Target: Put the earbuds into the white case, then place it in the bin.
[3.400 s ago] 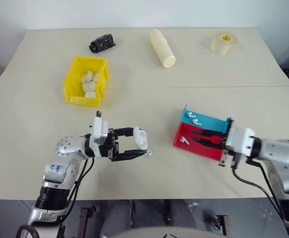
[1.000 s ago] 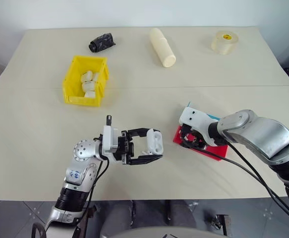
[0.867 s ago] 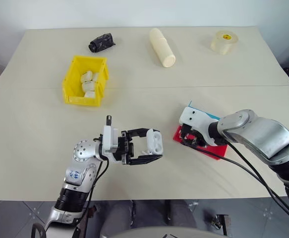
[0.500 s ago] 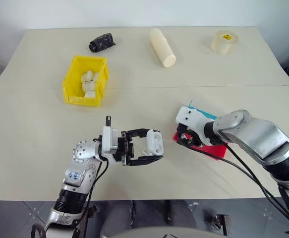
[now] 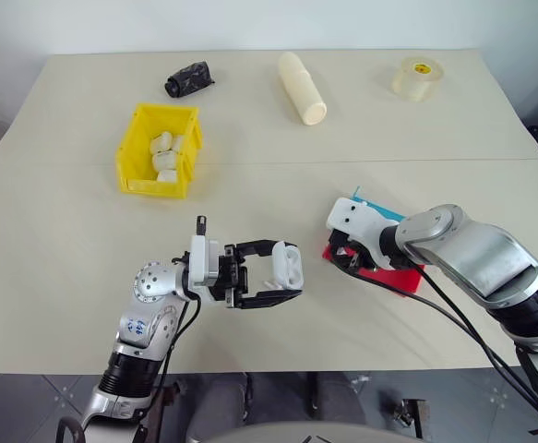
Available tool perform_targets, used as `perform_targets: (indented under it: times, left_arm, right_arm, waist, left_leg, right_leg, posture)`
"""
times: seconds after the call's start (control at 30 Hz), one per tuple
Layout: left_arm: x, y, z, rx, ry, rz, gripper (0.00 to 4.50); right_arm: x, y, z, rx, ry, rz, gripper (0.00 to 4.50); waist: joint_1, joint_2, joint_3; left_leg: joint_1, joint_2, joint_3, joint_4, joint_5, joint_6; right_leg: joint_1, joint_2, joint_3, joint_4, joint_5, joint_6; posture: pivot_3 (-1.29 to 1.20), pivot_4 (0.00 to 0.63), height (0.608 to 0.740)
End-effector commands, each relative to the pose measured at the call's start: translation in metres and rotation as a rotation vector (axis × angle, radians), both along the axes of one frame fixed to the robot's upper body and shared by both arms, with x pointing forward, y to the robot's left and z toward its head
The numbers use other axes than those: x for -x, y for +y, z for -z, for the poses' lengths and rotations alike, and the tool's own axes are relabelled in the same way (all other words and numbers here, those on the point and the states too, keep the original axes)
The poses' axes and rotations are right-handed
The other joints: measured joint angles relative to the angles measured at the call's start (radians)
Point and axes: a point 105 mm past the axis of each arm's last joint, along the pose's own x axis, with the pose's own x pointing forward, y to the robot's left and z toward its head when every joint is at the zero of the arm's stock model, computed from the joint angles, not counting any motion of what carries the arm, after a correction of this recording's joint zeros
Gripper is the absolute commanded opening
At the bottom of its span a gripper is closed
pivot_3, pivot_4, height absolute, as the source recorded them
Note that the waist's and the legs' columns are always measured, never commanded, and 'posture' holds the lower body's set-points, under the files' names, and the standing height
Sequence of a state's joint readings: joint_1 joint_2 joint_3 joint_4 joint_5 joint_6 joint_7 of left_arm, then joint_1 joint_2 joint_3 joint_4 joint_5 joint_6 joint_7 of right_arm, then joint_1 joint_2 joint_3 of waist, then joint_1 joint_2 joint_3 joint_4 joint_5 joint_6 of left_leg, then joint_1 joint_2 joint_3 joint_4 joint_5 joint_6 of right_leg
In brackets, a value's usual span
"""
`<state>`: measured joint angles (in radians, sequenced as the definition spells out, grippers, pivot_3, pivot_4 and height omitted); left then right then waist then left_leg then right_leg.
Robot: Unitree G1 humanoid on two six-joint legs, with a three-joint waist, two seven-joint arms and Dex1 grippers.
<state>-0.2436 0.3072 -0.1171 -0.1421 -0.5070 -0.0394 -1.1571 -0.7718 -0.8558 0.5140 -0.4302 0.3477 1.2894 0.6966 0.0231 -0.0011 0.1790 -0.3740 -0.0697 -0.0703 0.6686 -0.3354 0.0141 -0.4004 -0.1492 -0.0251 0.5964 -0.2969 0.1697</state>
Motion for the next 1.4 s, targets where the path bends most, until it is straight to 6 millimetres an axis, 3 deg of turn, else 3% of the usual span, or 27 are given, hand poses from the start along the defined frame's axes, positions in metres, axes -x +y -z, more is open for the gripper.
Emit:
perform_targets:
  times: [0.03, 0.3, 0.43, 0.67, 0.83, 0.93, 1.03, 1.27, 1.4]
  left_arm:
    - [0.002, 0.001, -0.008, 0.026, -0.025, 0.008, 2.8]
    - [0.001, 0.002, -0.008, 0.024, -0.023, 0.006, 2.8]
    - [0.001, 0.003, -0.008, 0.023, -0.024, 0.006, 2.8]
    - [0.0, 0.007, -0.01, 0.033, -0.015, -0.003, 2.8]
    - [-0.003, 0.007, -0.012, 0.043, 0.008, 0.011, 2.8]
    - [-0.005, 0.007, -0.014, 0.048, 0.021, 0.019, 2.8]
    - [-0.006, 0.008, -0.017, 0.066, 0.036, 0.037, 2.8]
    - [-0.009, 0.009, -0.024, 0.087, 0.082, 0.077, 2.8]
    - [-0.007, 0.01, -0.029, 0.09, 0.112, 0.125, 2.8]
  right_arm:
    - [0.001, 0.0, -0.004, 0.01, -0.029, -0.011, 0.91]
    - [0.002, 0.003, -0.006, 0.0, -0.04, -0.029, 0.91]
    - [0.004, 0.004, -0.026, -0.062, -0.086, -0.075, 0.91]
    - [0.01, -0.016, -0.058, -0.205, -0.151, -0.119, 0.91]
    - [0.022, -0.007, -0.073, -0.503, -0.243, -0.249, 0.91]
    - [0.031, -0.002, -0.088, -0.769, -0.313, -0.305, 0.91]
    - [0.035, -0.003, -0.096, -0.972, -0.346, -0.289, 0.91]
    - [0.053, 0.01, -0.101, -1.176, -0.37, -0.346, 0.91]
    - [0.061, 0.016, -0.122, -1.371, -0.5, -0.39, 0.91]
  waist:
    - [0.0, 0.0, 0.0]
    - [0.0, 0.0, 0.0]
    - [0.0, 0.0, 0.0]
    - [0.003, 0.0, 0.0]
    - [0.0, 0.0, 0.0]
    - [-0.001, -0.001, 0.0]
    - [0.0, -0.001, 0.0]
    - [0.0, -0.001, 0.0]
    - [-0.003, -0.001, 0.0]
  left_leg:
    - [0.0, 0.0, 0.0, 0.0, 0.0, 0.0]
    - [0.0, 0.0, 0.0, 0.0, 0.0, 0.0]
    - [0.0, 0.0, 0.0, 0.0, 0.0, 0.0]
    - [-0.001, 0.0, 0.0, 0.0, 0.0, 0.0]
    - [-0.001, 0.0, 0.0, -0.001, 0.0, 0.0]
    - [0.0, 0.001, 0.001, -0.001, 0.0, 0.0]
    - [0.0, 0.001, 0.001, 0.001, 0.0, 0.0]
    - [0.002, 0.001, 0.0, 0.003, 0.0, 0.0]
    - [0.002, 0.001, 0.0, 0.002, 0.0, 0.0]
  right_leg:
    - [0.0, 0.0, 0.0, 0.0, 0.0, 0.0]
    - [0.0, 0.0, 0.0, 0.0, 0.0, 0.0]
    - [0.0, 0.0, 0.0, 0.0, 0.0, 0.0]
    - [0.0, 0.0, 0.0, 0.0, 0.0, 0.0]
    - [0.0, 0.0, -0.001, 0.002, 0.0, 0.0]
    - [0.001, 0.001, 0.0, 0.004, 0.0, 0.0]
    - [0.001, 0.001, 0.0, 0.005, 0.0, 0.0]
    - [0.002, 0.001, 0.001, 0.007, 0.0, 0.0]
    - [0.001, 0.001, 0.001, 0.007, 0.0, 0.0]
  posture:
    - [0.0, 0.15, 0.74]
    - [0.0, 0.15, 0.74]
    - [0.0, 0.15, 0.74]
    - [0.0, 0.15, 0.74]
    - [0.0, 0.15, 0.74]
    - [0.0, 0.15, 0.74]
    - [0.0, 0.15, 0.74]
    - [0.0, 0.15, 0.74]
    - [0.0, 0.15, 0.74]
